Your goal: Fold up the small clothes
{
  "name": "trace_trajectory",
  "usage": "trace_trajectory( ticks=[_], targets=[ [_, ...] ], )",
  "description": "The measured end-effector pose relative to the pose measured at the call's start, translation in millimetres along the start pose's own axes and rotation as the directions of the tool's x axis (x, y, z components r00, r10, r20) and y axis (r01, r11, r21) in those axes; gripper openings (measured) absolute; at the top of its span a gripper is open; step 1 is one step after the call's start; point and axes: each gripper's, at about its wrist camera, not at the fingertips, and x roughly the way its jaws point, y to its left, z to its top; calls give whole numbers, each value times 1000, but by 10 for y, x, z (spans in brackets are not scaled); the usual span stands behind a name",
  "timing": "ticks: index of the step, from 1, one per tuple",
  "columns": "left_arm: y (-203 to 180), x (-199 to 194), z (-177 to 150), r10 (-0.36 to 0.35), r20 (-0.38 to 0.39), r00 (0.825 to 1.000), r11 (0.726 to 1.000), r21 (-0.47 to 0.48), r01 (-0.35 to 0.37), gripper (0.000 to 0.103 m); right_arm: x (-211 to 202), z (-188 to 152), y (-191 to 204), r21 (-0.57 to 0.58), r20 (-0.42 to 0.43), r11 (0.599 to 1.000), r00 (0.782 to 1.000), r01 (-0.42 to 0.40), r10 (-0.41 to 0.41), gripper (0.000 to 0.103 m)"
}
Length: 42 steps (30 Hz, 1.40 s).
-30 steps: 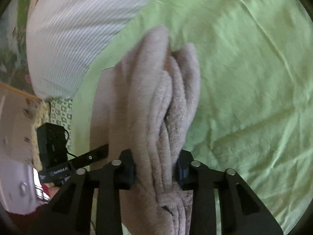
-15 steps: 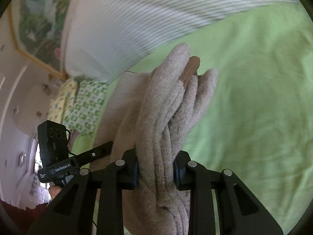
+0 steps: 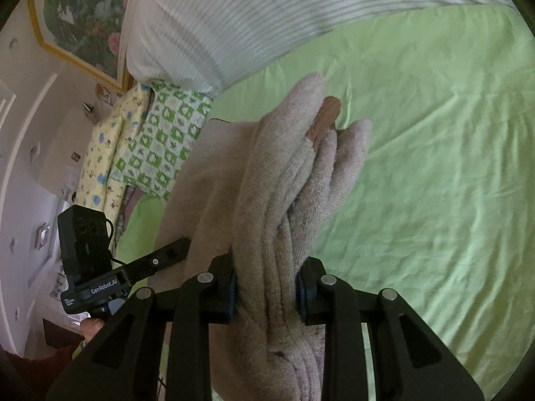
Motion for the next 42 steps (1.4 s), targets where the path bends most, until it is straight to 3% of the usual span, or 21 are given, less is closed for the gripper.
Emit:
trace_trajectory(
  ticks=[6,17,21,24,42],
  targets=[
    [70,259,-95,8,-49,999,1000,-1,-8,50,229,-102,-149,26,-84,998,995,61,-59,30],
    [255,430,-110,-25,-77,997,999,-37,22,68,296,-133,-250,33,-93,993,990,113,-110,40],
    [241,386,-123,-3,-77,997,999,-40,-1,71,278,-122,-244,38,-79,990,988,137,-134,46],
    [182,319,-142,54,-63,997,998,-28,-56,77,211,-121,-207,43,-60,986,986,158,-155,46],
    [184,-186,-741,187,-35,982,982,18,-187,79,-502,-621,45,25,81,967,963,255,-257,46]
  ],
)
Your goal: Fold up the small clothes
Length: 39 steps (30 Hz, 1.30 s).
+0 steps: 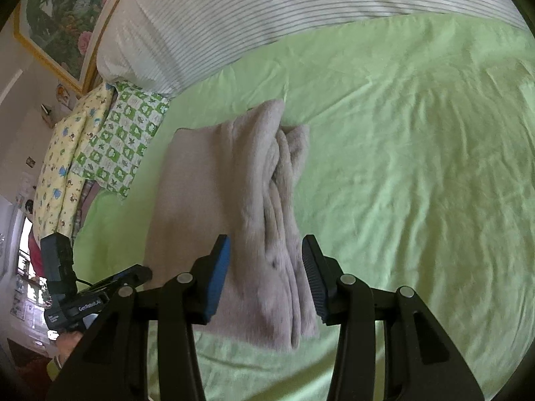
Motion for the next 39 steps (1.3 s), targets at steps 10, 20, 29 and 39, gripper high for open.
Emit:
trace_trajectory(
  ticks=[10,20,29,39],
  targets=[
    [116,12,-232,24,-35,999,1000,-12,-24,79,-46,-417,66,-51,-21,995,996,86,-87,46],
    [90,-7,-165,52,-25,998,998,-15,-53,79,31,-159,258,-98,25,990,994,106,-104,46],
    [-7,244,-251,94,-87,992,995,-15,-96,80,573,20,207,-161,-94,967,973,195,-211,16],
    [-101,257,-321,114,-95,989,993,13,-113,80,409,-37,-7,-46,-71,990,988,135,-138,29]
  ],
)
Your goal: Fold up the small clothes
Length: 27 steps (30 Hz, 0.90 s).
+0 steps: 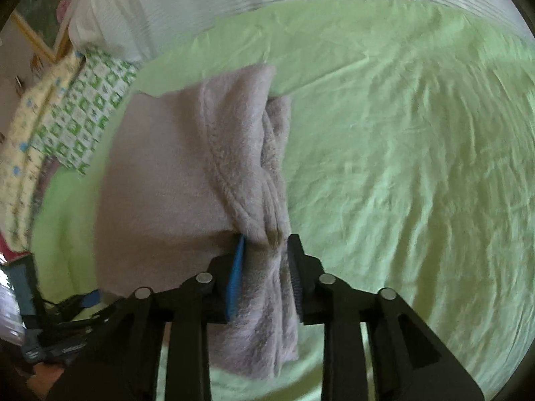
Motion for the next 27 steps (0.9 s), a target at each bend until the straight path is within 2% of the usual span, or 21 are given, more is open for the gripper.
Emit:
trace_trajectory(
  ticks=[3,5,7,8,9,11,14,21,27],
  targets=[
    [34,-48,-29,-7,3,1000,1000,-6,7,80,-193,-122,1,-7,19,1000,1000,-17,17,29],
    [43,-62,-57,-11,2,1000,1000,-10,11,80,-226,-272,31,-25,-3,999,999,-36,36,29],
    [52,-41,-58,-11,-6,1000,1000,-9,11,80,-189,-400,68,-73,-29,997,999,16,-18,29],
    [43,-32,-66,-6,-7,1000,1000,-5,6,80,-135,-487,85,-116,-44,989,995,86,-92,29],
    [37,-27,-59,-3,-8,1000,1000,-1,3,80,-89,-525,91,-139,-52,982,990,125,-133,29],
    [5,-39,-48,5,-8,1000,1000,9,-5,80,-13,-560,24,-146,-59,975,983,166,-176,30],
    [-37,-122,-59,7,5,1000,1000,22,-7,79,-105,-483,-84,-65,-46,990,991,123,-126,30],
    [-110,-369,-187,-11,51,999,999,38,9,79,-515,-439,-75,-61,44,997,998,55,-53,34],
    [-183,-662,-434,14,157,987,998,64,-25,79,-678,-646,183,-93,114,995,994,18,-8,56]
  ],
)
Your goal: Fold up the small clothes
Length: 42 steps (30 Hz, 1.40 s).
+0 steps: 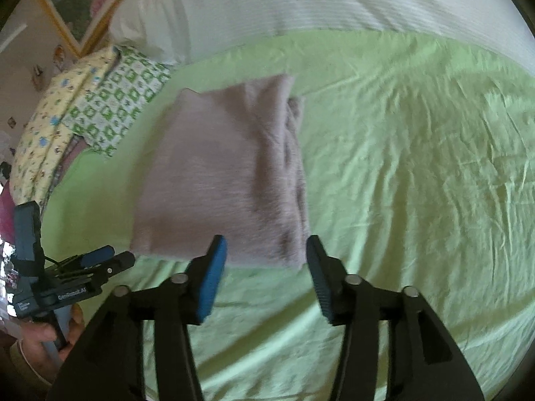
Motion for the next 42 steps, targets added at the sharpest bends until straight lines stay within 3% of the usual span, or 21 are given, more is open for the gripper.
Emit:
trace_trajectory(
  ticks=[8,16,22,24,30,35,42],
  targets=[
    [88,-223,-130,32,73,997,999,24,-34,81,-104,-215,226,-40,43,999,999,-13,14,65],
    [117,-257,-286,80,81,994,996,32,-82,82,-18,-345,372,-78,3,996,999,-35,35,69],
    [11,-408,-289,126,156,980,991,27,-132,82,-68,-339,511,-137,25,990,999,-38,41,72],
    [-46,-472,-269,140,190,972,988,35,-149,82,-123,-340,556,-165,50,985,997,-42,51,78],
    [-183,-554,-186,130,232,964,987,59,-147,83,-237,-326,608,-218,129,976,991,-1,30,91],
    [-259,-497,-176,130,247,960,985,80,-154,84,-175,-303,540,-185,116,983,993,-6,28,93],
    [-239,-313,-222,166,254,953,977,86,-193,85,-55,-371,450,-182,163,982,986,53,-23,93]
  ],
)
